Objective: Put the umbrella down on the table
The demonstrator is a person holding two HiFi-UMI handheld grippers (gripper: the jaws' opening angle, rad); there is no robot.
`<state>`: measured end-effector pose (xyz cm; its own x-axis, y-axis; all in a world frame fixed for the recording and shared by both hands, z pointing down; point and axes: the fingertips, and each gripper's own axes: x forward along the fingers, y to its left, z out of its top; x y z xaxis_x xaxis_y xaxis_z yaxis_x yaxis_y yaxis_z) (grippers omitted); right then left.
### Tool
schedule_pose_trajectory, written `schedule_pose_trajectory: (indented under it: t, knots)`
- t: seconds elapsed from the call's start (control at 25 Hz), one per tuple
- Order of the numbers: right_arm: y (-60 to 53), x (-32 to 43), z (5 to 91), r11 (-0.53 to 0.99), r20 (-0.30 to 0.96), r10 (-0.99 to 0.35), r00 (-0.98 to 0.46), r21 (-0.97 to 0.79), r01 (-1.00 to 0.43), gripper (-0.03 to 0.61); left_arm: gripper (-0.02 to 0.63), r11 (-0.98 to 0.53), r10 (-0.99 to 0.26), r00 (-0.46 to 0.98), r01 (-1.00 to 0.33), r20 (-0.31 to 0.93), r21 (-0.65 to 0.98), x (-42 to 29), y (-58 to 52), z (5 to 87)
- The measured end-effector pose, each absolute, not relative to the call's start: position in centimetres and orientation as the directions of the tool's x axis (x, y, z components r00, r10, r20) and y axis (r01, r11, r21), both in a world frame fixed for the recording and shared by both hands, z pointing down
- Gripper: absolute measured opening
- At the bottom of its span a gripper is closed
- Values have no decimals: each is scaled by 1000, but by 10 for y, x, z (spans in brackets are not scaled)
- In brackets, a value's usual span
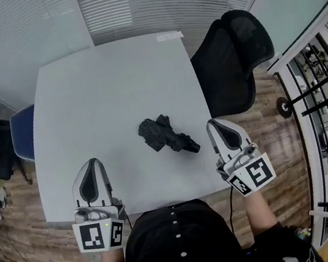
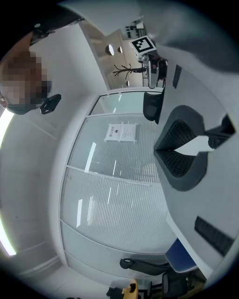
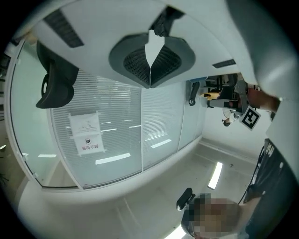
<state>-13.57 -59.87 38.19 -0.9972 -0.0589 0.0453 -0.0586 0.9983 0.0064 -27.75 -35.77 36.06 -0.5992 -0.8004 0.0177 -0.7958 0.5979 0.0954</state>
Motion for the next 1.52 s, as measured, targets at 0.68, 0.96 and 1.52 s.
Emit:
schedule_pose_trajectory:
  t: [0.68, 0.96, 1.52]
  knots:
    - [-653, -60, 315, 931, -136, -363, -922, -4, -366, 31, 15, 619, -783, -620, -784, -44, 47, -287, -342, 331]
    - [-646, -60, 315, 936, -140, -350, -926, 2, -353, 31, 15, 641, -766, -643, -766, -34, 53, -288, -337, 335]
    - [-629, -66, 317, 958, -132, -279, -951, 27, -285, 29, 15, 637, -767, -639, -769, -50, 51, -280, -337, 332]
